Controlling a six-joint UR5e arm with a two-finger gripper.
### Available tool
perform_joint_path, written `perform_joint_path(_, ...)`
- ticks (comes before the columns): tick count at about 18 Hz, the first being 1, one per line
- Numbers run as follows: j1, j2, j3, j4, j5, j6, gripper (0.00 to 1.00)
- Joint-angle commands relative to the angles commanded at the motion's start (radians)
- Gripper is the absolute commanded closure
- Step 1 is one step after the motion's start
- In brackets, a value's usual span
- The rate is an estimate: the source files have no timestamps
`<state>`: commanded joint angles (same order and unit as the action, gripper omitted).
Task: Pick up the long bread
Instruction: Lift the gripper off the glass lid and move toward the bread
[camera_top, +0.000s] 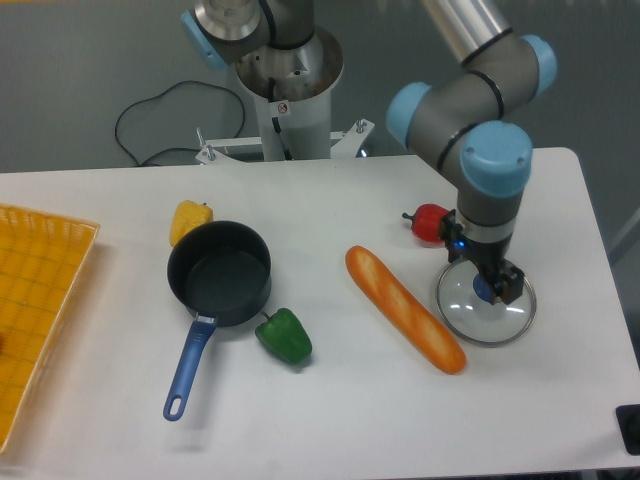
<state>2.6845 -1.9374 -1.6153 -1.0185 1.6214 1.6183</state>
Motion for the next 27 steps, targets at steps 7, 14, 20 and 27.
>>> perform_joint_path(7, -0.018, 0.0, -0.06, -0.006, 0.005, -0.012, 0.0)
perform_joint_path(14, -0.008, 0.014, -0.072, 0.0, -0.005, -0.185, 0.0)
perform_joint_path(20, 0.009, 0.012, -0.083, -0.002, -0.005, -0.641, 0.0)
perform_joint_path(27, 0.006, 0.0, -0.083, 0.015, -0.054, -0.964, 0.0)
